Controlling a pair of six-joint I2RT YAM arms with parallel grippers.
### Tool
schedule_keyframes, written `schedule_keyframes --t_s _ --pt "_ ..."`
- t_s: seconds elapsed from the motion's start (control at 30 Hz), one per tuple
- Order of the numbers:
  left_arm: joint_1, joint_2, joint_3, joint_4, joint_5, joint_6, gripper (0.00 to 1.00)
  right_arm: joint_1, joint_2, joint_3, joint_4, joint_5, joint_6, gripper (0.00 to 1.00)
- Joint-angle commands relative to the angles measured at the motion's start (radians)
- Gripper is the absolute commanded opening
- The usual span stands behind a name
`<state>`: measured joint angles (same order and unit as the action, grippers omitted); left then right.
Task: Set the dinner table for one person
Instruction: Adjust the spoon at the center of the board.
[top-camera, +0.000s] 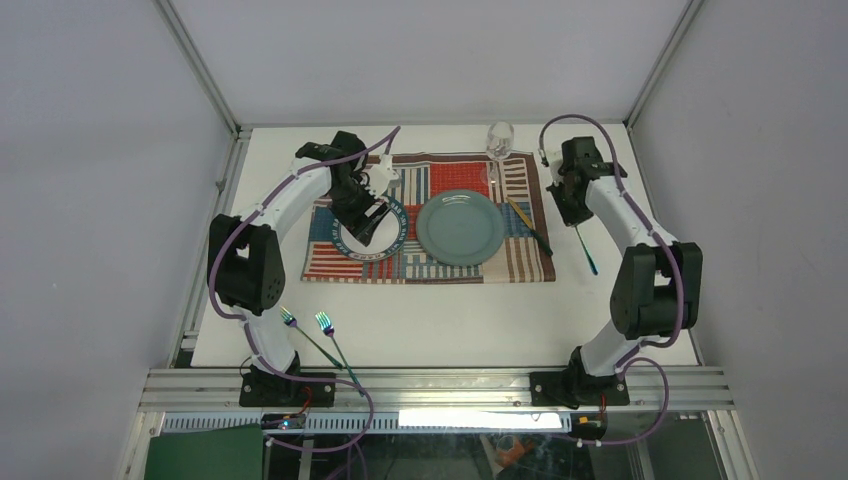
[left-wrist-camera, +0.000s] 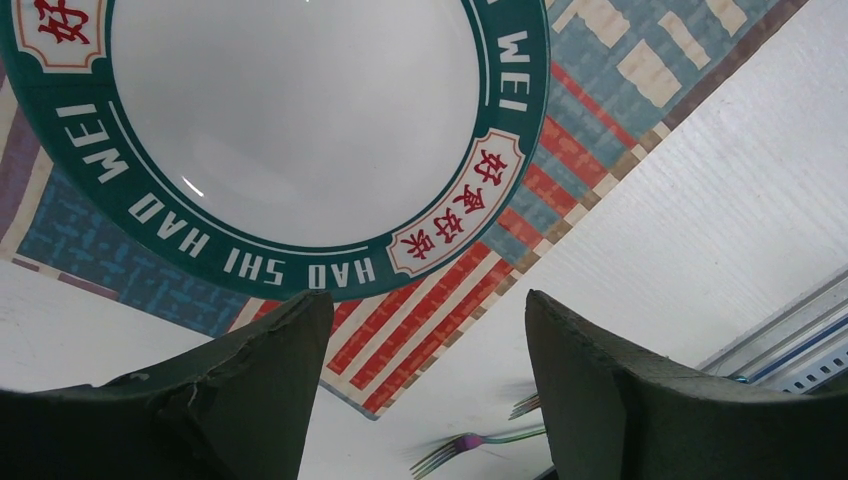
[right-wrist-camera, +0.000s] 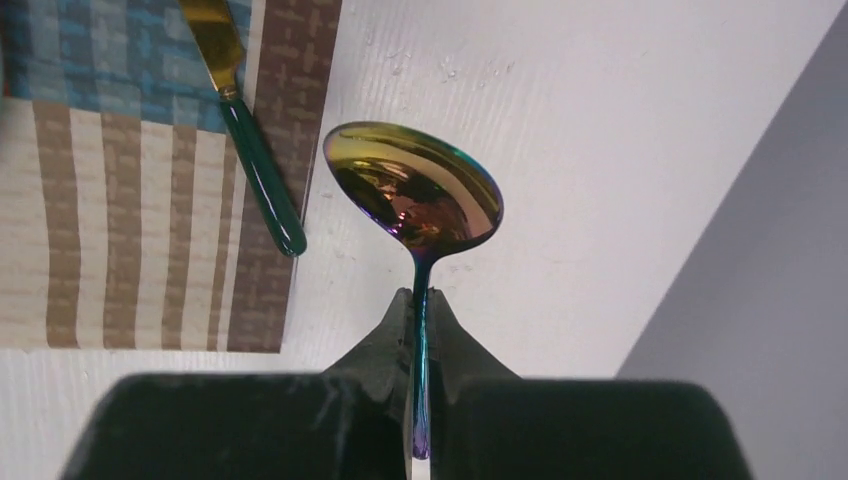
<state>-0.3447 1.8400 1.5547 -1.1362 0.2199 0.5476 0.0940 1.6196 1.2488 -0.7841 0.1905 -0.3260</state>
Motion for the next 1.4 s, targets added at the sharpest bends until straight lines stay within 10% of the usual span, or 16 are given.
schedule_keyframes --t_s 0.0,0.53,1.37 --pt "0.012 -0.038 0.002 0.020 0.033 0.027 0.72 0.010 -0.030 0.169 -0.155 -0.009 -0.217 0.00" --pt "0.011 -0.083 -0.040 0.030 0.049 0.033 0.71 0.037 0.279 0.501 -0.482 -0.603 -0.015 0.00" --pt "0.013 -0.147 -0.105 0.044 0.053 0.024 0.71 0.070 0.392 0.340 -0.158 -0.483 0.120 0.00"
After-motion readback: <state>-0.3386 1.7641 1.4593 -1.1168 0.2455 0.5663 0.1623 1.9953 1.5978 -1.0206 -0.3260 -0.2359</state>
